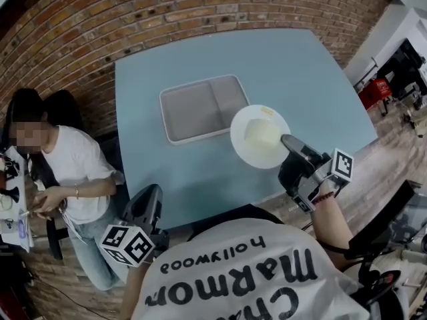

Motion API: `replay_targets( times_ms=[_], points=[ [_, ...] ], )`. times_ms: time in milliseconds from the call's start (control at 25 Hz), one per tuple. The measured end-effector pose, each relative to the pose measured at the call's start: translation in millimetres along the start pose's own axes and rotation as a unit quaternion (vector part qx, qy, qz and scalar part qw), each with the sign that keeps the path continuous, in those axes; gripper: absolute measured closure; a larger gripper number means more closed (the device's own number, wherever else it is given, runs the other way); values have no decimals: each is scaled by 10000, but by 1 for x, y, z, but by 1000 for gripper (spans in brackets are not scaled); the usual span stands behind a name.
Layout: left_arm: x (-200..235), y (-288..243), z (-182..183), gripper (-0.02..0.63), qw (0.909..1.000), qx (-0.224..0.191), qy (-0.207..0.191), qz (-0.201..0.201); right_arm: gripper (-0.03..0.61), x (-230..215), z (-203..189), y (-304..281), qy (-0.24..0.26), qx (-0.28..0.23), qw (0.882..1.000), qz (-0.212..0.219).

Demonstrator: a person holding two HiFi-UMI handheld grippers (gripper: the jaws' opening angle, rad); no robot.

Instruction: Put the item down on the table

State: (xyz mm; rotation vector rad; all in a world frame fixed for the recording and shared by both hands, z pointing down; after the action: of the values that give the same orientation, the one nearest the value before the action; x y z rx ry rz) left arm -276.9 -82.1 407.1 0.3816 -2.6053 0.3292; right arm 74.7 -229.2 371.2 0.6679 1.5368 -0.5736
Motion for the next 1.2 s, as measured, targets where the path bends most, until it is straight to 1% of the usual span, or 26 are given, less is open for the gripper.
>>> replay_targets(
  times_ms=[120,280,440,560,760,960,1200],
  points=[
    [2,6,0,600,9998,-56,15,181,554,-4,1,-11,-10,157,9999,37],
    [3,17,2,600,9987,-248,86,444,554,-10,1,-23,-43,395,9992,11],
    [2,11,14,600,9960,-403,63,791,554,-25,23,-43,-22,638,9978,-155],
    [3,13,19,600,9945,-388,23,970,554,-34,31,-57,-60,727,9971,-206],
    [0,18,15,600,9939,-285,36,1068,554,-43,25,-68,-224,769,9965,-248],
    [-7,6,18,600,9930,-279,-62,1148,554,-52,40,-79,-182,835,9958,-334],
    [-3,6,19,600,9905,-339,21,1334,554,-62,55,-81,-219,771,9956,-492]
  ],
)
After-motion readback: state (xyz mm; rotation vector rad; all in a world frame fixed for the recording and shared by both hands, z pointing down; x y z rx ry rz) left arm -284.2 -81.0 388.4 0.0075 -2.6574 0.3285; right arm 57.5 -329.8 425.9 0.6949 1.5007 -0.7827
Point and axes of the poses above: the fingertips, and each gripper's own axes: y backward along the fingers, x to its left, z out of its top, the point moved 4 cm from there along y, backward along the fingers, and after that the axes turned 6 degrees about -x, right-handed, at the moved point
